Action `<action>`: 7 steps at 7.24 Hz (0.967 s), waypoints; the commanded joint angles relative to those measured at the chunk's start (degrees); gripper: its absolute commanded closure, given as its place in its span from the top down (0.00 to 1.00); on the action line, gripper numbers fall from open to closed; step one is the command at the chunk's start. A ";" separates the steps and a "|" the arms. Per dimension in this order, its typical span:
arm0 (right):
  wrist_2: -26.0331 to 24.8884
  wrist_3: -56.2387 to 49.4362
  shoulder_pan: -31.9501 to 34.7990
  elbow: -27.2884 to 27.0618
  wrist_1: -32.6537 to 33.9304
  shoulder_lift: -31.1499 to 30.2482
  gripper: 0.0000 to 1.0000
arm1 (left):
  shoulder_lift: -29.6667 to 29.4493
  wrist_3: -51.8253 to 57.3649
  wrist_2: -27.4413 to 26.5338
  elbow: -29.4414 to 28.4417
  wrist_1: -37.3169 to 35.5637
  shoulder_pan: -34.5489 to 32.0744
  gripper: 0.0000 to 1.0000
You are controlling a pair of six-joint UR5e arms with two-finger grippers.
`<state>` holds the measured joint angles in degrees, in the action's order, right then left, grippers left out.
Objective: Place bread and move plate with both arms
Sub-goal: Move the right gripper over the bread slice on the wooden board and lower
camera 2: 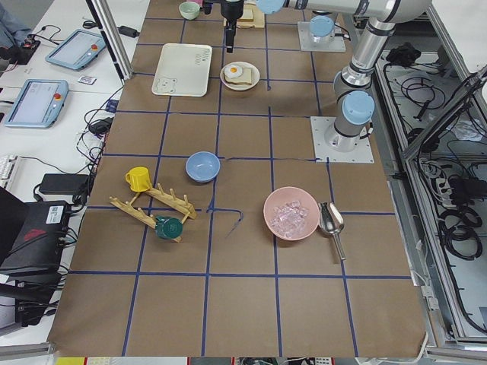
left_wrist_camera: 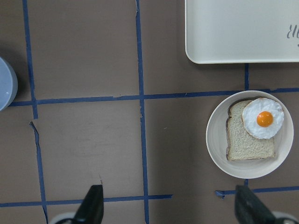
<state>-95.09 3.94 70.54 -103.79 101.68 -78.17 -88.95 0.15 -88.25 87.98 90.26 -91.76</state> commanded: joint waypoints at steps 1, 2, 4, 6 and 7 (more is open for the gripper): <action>-1.24 0.28 -0.23 -1.85 4.66 3.09 0.75 | 0.00 0.03 0.00 0.00 0.00 0.00 1.00; -2.46 0.28 -1.10 -1.85 6.41 4.24 0.75 | 0.00 0.03 0.00 0.00 0.00 0.00 1.00; -4.58 0.10 -1.20 -1.85 8.52 6.79 0.75 | 0.00 0.03 0.09 0.00 0.00 0.00 1.00; -4.67 0.01 -1.20 -1.85 10.97 8.12 0.75 | 0.09 -0.06 0.09 0.00 0.00 -0.09 1.00; -4.93 0.10 -1.28 -1.76 11.17 8.55 0.74 | 0.00 -0.06 0.27 0.00 0.00 -0.09 1.00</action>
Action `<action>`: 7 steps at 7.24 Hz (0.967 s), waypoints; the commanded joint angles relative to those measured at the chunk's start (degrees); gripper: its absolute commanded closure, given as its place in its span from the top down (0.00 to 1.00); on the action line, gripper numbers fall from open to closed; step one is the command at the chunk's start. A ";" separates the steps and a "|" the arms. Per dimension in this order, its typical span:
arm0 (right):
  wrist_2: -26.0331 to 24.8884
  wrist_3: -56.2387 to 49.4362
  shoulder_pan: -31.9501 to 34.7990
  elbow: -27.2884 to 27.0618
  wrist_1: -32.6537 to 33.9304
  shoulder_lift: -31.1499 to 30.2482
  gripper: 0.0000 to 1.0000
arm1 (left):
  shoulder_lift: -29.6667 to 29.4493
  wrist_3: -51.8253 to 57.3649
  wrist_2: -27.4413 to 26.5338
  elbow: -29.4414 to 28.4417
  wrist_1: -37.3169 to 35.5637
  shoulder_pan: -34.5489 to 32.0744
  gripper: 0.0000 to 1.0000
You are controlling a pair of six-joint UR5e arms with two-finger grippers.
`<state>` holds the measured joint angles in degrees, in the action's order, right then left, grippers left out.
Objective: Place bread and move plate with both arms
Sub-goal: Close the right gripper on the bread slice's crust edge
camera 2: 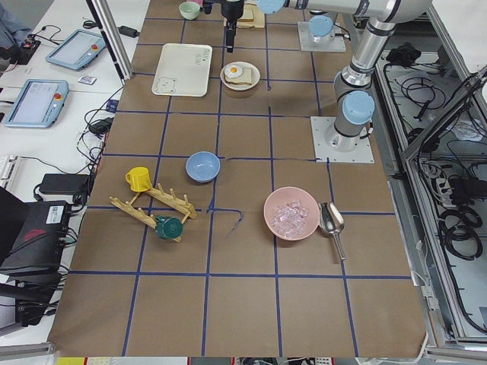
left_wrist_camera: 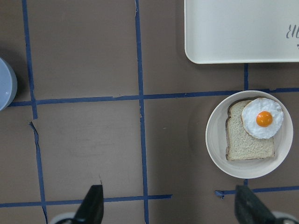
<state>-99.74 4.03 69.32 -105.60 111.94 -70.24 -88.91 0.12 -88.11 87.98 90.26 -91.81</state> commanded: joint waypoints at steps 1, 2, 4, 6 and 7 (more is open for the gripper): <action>-0.28 -0.08 -0.67 0.05 2.22 1.59 0.74 | 0.05 -0.03 -0.04 0.00 0.00 -0.04 1.00; 0.41 -0.43 -2.42 0.05 2.14 2.21 0.72 | 0.22 -0.03 0.05 0.00 0.00 -0.04 1.00; 0.60 -0.52 -2.70 -0.04 2.23 2.47 0.70 | 0.23 -0.03 -0.04 0.00 0.00 -0.04 1.00; 0.68 -0.43 -2.70 0.05 2.23 3.27 0.66 | 0.23 -0.03 -0.13 0.00 0.00 -0.04 1.00; 0.77 -0.34 -2.70 0.13 2.23 3.27 0.54 | 0.23 -0.03 -0.13 0.00 0.09 0.05 1.00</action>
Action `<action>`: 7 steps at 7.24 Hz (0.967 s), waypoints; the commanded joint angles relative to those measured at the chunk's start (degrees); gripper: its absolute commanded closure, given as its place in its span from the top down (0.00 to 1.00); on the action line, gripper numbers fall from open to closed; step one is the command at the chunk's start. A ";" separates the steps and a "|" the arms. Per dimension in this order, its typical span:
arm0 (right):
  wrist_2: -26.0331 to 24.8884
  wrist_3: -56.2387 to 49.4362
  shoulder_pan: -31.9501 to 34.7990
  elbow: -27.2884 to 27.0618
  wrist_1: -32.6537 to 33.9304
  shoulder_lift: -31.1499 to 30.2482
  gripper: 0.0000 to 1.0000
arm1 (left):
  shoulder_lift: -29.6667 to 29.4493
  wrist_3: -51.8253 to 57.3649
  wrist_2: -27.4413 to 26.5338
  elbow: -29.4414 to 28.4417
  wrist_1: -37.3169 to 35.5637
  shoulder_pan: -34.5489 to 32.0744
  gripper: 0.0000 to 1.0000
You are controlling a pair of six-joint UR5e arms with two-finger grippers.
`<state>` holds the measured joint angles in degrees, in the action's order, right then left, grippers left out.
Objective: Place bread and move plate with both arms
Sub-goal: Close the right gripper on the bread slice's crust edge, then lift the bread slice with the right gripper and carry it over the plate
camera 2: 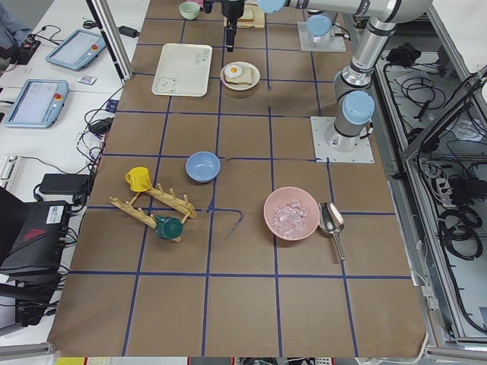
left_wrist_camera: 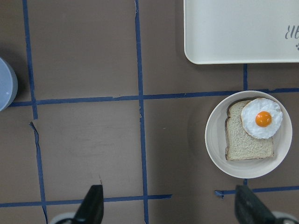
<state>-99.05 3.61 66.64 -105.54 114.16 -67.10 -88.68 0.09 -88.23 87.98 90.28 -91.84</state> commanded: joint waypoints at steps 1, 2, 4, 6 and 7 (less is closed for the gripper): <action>0.08 0.16 -0.02 0.16 -0.08 0.12 0.39 | 0.09 0.00 -0.10 0.00 0.07 0.08 1.00; 0.00 -0.44 -0.02 0.34 -0.08 0.12 0.21 | 0.00 0.09 -0.10 0.00 0.07 0.08 1.00; 0.17 -1.77 -0.11 0.43 -0.78 -0.05 0.00 | 0.00 0.09 -0.10 0.00 0.07 0.25 1.00; 0.17 -1.68 -0.11 1.04 -4.62 -1.01 0.00 | 0.00 0.09 -0.10 0.09 0.07 0.25 1.00; 0.61 -1.59 -0.11 1.82 -7.61 -3.19 0.00 | 0.00 0.09 -0.01 0.09 0.07 0.34 1.00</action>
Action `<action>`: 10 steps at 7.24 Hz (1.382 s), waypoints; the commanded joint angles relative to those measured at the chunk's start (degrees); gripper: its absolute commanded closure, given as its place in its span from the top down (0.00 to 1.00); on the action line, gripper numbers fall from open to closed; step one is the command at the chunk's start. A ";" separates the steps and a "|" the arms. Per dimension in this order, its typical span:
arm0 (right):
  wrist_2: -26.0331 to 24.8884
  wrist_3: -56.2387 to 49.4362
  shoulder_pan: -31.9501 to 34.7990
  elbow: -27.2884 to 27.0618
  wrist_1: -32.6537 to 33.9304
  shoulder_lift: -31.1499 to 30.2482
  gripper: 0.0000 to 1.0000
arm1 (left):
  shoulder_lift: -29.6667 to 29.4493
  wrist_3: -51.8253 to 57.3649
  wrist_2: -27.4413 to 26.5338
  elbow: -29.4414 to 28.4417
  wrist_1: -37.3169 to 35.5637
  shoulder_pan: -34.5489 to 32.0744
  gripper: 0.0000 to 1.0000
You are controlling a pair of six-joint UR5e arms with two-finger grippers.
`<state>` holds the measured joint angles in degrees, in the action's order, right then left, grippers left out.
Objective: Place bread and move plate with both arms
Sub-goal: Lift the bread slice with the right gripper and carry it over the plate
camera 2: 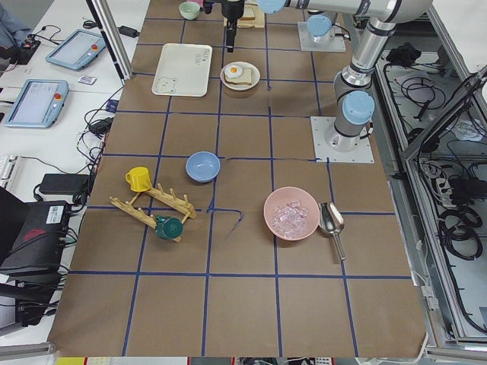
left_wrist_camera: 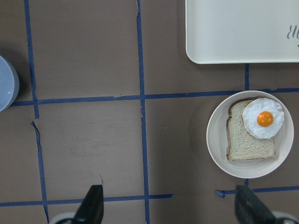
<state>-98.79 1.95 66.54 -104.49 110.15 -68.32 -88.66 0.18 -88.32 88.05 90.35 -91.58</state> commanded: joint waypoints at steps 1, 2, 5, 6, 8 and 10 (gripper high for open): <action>1.74 0.77 0.17 3.31 -9.63 -3.29 0.00 | -0.03 0.09 0.07 0.01 0.00 0.09 1.00; 2.37 0.78 0.69 7.59 -16.12 -3.92 0.00 | -0.03 0.09 -0.01 0.01 0.00 0.09 1.00; 6.73 8.89 6.55 20.69 -32.48 -4.27 0.00 | 0.06 0.09 -0.01 -0.07 0.00 0.09 1.00; 8.94 14.69 11.11 24.13 -35.50 -4.27 0.00 | 0.06 0.09 -0.01 0.01 0.00 0.09 1.00; 17.44 30.14 19.99 26.53 -36.06 -4.19 0.00 | 0.06 0.09 -0.01 0.10 0.17 0.00 1.00; 28.78 42.01 25.81 26.54 -30.64 -2.79 0.00 | -0.03 0.17 -0.01 0.01 0.00 0.26 1.00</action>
<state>-76.62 35.62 88.62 -78.07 76.17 -71.97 -88.61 0.28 -88.33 88.09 90.39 -91.48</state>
